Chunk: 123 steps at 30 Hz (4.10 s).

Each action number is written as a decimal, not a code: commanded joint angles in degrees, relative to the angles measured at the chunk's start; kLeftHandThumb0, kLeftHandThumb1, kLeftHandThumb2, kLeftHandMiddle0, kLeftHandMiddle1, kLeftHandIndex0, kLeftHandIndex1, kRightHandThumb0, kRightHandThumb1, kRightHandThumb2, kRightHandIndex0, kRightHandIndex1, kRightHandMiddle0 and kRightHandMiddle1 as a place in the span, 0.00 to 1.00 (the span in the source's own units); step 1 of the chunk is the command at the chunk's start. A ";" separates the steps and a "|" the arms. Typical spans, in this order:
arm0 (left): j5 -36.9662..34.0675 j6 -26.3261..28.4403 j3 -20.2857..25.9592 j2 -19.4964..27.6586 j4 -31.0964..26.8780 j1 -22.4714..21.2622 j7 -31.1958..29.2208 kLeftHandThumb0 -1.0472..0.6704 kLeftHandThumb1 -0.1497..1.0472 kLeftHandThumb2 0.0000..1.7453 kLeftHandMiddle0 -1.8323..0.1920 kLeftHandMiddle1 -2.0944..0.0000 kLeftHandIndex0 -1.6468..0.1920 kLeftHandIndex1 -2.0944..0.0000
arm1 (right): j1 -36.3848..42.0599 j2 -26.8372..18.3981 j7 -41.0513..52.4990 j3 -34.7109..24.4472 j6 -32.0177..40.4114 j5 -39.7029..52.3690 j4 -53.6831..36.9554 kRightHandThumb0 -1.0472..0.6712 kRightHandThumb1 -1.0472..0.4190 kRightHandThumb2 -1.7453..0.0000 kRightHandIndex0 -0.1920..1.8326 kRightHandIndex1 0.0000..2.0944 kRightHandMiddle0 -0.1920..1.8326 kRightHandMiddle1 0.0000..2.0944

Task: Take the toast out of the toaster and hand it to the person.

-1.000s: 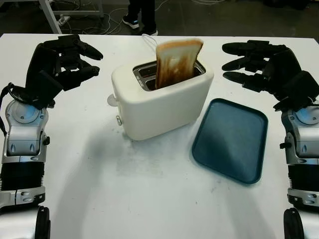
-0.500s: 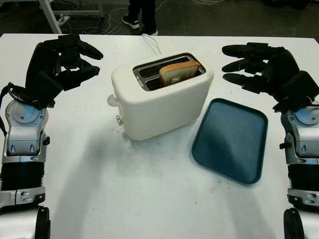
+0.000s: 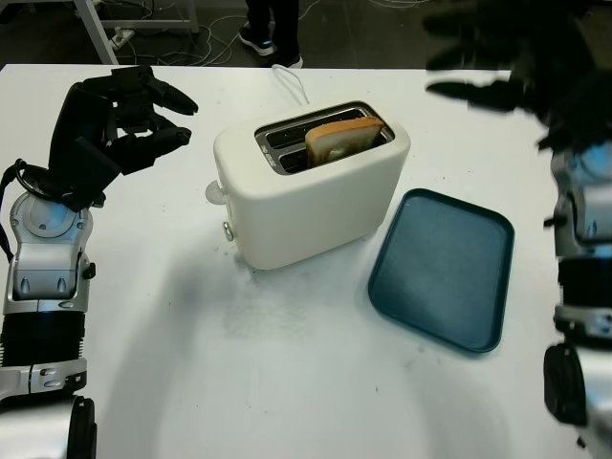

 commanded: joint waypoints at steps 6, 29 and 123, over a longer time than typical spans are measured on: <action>0.27 -0.60 0.40 0.37 0.11 0.69 0.58 0.00 0.89 0.05 0.42 0.59 0.45 0.61 | -9.94 -0.36 2.16 8.12 -7.64 -7.85 7.10 0.19 0.28 1.00 0.48 0.42 0.62 0.06; 0.27 -0.17 0.48 0.43 -0.34 0.79 0.81 0.00 0.89 0.05 0.43 0.59 0.45 0.61 | -10.00 1.65 1.70 21.45 -15.34 -23.56 11.92 0.31 0.31 1.00 0.44 0.39 0.59 0.04; 0.13 -1.60 0.39 0.40 -0.07 2.26 1.17 0.00 0.89 0.05 0.42 0.59 0.47 0.58 | -25.76 -0.87 -16.25 -7.98 2.41 1.07 59.72 0.43 0.09 0.75 0.53 0.83 0.39 0.83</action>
